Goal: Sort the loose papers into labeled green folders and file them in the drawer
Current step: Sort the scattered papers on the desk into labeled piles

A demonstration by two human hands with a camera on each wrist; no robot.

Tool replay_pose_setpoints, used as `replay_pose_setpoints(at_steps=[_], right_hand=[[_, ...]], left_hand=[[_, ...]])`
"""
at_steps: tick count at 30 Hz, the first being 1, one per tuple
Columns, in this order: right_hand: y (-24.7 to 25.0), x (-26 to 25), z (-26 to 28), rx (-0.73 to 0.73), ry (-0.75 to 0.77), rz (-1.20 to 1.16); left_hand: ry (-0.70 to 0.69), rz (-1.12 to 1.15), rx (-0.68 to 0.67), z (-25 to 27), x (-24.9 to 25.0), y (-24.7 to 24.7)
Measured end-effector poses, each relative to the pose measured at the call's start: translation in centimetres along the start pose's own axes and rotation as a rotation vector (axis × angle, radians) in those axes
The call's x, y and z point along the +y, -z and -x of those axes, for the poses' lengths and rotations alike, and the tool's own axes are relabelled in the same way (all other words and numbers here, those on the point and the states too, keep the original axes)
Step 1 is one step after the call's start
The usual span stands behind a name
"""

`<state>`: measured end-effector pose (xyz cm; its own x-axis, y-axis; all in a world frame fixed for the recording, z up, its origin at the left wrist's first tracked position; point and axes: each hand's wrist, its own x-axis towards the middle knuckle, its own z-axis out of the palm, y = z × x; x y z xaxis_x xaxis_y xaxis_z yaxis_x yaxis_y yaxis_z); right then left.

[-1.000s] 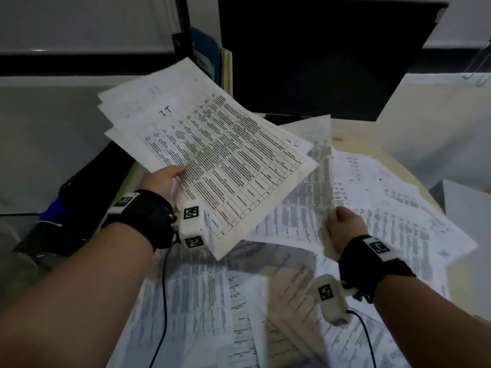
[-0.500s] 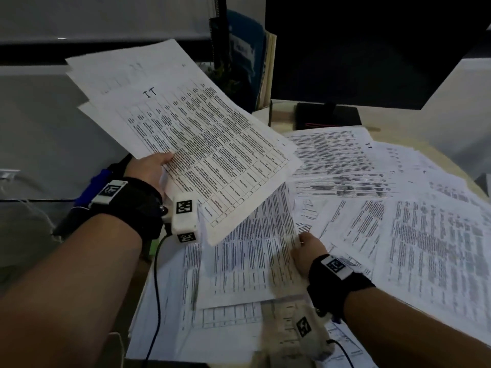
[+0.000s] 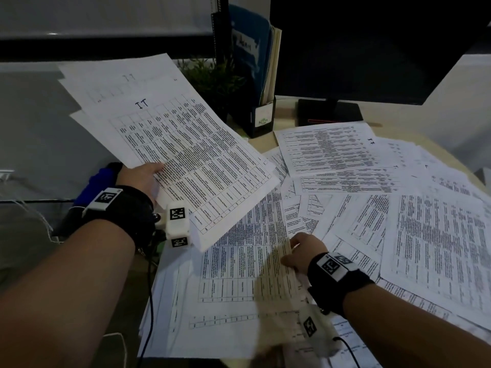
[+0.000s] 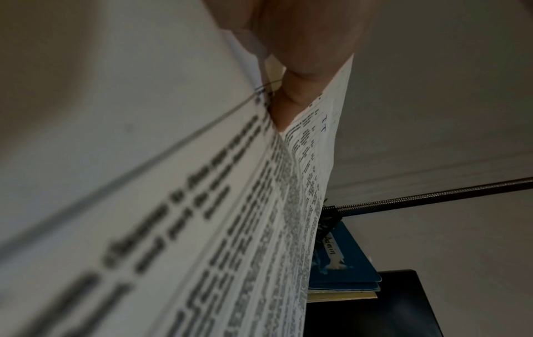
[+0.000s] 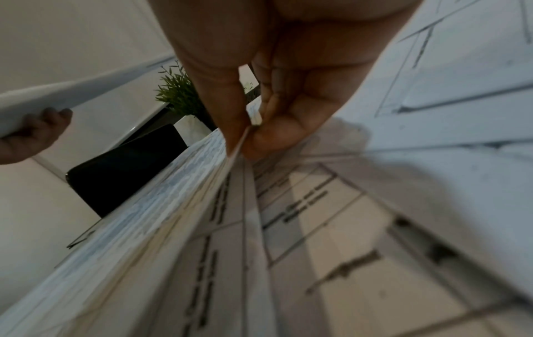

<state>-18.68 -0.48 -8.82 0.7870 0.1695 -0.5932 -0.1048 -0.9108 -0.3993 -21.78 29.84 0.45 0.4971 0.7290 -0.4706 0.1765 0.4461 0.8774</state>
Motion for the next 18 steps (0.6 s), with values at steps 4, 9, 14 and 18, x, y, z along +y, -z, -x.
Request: replay_pose_setpoints(at_steps=[4, 9, 14, 18], right_hand=[[-0.3, -0.4, 0.3, -0.033, 0.019, -0.019], [-0.2, -0.2, 0.5, -0.046, -0.013, -0.033], [2.9, 2.1, 0.4, 0.063, -0.042, -0.217], [8.0, 8.2, 0.0, 0.262, -0.163, -0.462]], left_hand=[[0.011, 0.066, -0.023, 0.6, 0.1, 0.2], [-0.053, 0.051, -0.049, 1.9, 0.0, -0.5], [-0.066, 0.057, -0.068, 2.9, -0.6, -1.5], [-0.040, 0.035, -0.082, 3.7, -1.7, -3.5]])
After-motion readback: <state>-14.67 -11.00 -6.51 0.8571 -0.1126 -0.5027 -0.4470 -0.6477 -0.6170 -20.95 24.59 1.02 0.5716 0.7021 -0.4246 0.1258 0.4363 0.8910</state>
